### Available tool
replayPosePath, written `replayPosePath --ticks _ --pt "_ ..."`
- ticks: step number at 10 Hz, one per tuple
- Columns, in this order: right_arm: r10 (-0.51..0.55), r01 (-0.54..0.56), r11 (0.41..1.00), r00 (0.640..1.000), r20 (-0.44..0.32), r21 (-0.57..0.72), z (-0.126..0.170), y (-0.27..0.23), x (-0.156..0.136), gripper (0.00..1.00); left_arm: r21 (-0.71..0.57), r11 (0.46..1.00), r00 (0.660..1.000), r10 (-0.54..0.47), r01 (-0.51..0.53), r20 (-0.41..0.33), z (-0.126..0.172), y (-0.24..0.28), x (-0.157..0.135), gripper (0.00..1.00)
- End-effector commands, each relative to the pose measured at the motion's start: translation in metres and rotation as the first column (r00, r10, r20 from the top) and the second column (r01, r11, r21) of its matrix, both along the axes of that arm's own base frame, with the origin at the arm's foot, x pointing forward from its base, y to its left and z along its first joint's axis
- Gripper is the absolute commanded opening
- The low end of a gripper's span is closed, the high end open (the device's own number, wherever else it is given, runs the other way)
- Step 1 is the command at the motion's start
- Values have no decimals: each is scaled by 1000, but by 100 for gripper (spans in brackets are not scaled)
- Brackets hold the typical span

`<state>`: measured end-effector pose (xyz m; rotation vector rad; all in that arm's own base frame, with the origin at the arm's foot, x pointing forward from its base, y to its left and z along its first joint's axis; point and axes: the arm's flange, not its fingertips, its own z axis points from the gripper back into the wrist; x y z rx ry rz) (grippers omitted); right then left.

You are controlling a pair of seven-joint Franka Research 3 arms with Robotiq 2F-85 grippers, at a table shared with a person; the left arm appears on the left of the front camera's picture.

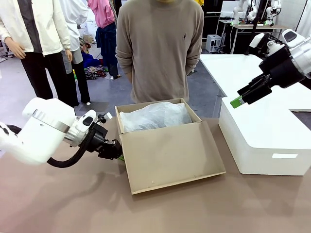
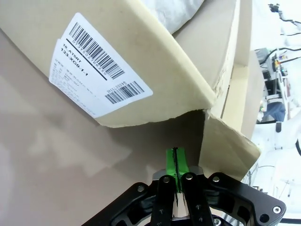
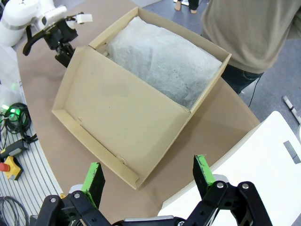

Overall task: Pack the shoes into the box.
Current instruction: Close the Shoes Box.

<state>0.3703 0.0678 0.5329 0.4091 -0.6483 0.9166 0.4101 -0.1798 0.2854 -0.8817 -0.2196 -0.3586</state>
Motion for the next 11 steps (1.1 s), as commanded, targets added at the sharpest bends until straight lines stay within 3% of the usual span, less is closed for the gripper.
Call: replayPosePath --ticks 1,11 --pt "14 -15 1000 1000 11 27 0 0 4 100 -69 998 1000 -11 11 -4 -8 0 -1 0" --pt "14 -15 1000 1000 11 27 0 0 4 100 -245 968 995 -68 48 -76 -12 4 -1 0"
